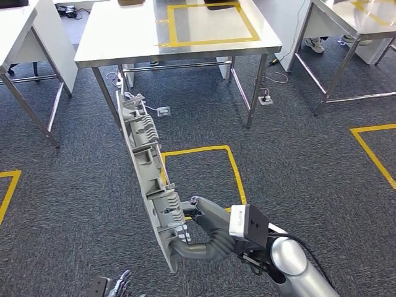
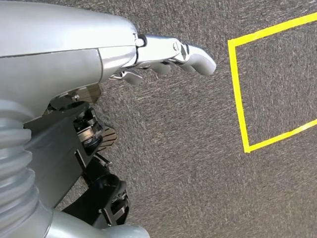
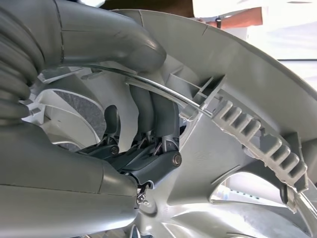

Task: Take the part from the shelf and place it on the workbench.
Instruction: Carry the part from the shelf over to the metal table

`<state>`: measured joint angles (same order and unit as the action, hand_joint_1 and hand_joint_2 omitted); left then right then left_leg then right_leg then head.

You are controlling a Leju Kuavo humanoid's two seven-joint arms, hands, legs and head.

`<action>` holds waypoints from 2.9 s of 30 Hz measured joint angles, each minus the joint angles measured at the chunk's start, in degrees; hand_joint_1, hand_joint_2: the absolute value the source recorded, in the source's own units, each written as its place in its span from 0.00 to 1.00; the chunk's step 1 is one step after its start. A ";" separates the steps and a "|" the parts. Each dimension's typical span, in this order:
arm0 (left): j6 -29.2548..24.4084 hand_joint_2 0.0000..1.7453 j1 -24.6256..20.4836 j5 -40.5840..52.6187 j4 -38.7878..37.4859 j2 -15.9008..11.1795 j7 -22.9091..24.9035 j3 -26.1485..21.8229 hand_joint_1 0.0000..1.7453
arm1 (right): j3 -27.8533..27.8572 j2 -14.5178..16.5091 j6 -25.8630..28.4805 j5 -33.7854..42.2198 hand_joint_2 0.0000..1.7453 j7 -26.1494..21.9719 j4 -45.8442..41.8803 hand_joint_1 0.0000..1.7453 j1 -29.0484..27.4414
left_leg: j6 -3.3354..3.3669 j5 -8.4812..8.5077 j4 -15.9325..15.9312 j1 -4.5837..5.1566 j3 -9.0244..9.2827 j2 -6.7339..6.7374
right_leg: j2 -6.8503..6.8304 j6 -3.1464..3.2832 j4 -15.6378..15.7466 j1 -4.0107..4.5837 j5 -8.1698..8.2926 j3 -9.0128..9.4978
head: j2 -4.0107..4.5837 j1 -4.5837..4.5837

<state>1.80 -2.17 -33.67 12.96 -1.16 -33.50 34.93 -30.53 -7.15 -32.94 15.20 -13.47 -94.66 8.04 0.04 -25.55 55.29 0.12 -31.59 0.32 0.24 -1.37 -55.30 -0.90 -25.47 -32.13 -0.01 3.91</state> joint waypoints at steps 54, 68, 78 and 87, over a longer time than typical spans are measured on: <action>0.58 1.00 -0.22 1.13 0.36 0.27 -0.37 -0.03 0.00 | 1.33 -0.52 1.77 -0.99 1.00 -1.59 -1.11 1.00 -1.54 | 1.49 -4.20 2.75 -0.20 2.02 -0.49 | -0.08 -0.39 -6.32 0.49 -0.92 -4.49 | -0.01 -0.34; 0.96 1.00 0.29 1.20 -0.01 -0.88 -0.93 -0.19 0.00 | 2.97 -0.73 3.05 -1.72 1.00 -2.79 -1.28 1.00 -1.81 | -1.41 -3.62 11.47 -0.70 -6.12 -0.40 | 0.29 1.85 -2.60 0.28 -3.63 1.91 | 0.00 -0.10; 1.17 1.00 1.17 1.12 -0.77 -1.08 -1.19 -0.45 0.00 | 4.85 -1.31 3.38 -2.55 1.00 -3.08 -1.64 1.00 -2.68 | 2.06 -0.94 3.47 -0.46 -2.44 -0.64 | 0.16 -1.06 -13.84 0.37 -8.74 -3.25 | -0.01 -0.25; 1.55 1.00 1.08 1.78 -0.91 -0.31 -1.19 -0.48 0.00 | 5.82 -1.33 3.21 -3.65 1.00 -1.95 -2.83 1.00 -3.89 | 1.19 -4.32 3.49 0.27 1.52 -0.71 | -0.13 0.95 -3.77 1.32 -0.60 -3.64 | 0.00 -0.38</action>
<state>3.34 -1.09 -31.89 12.05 -1.47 -34.69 34.45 -24.71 -8.48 -29.73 11.55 -15.43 -97.49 4.14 1.23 -29.87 58.78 0.39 -30.07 -0.39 0.11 -0.43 -59.07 0.42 -26.07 -35.77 -0.01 3.53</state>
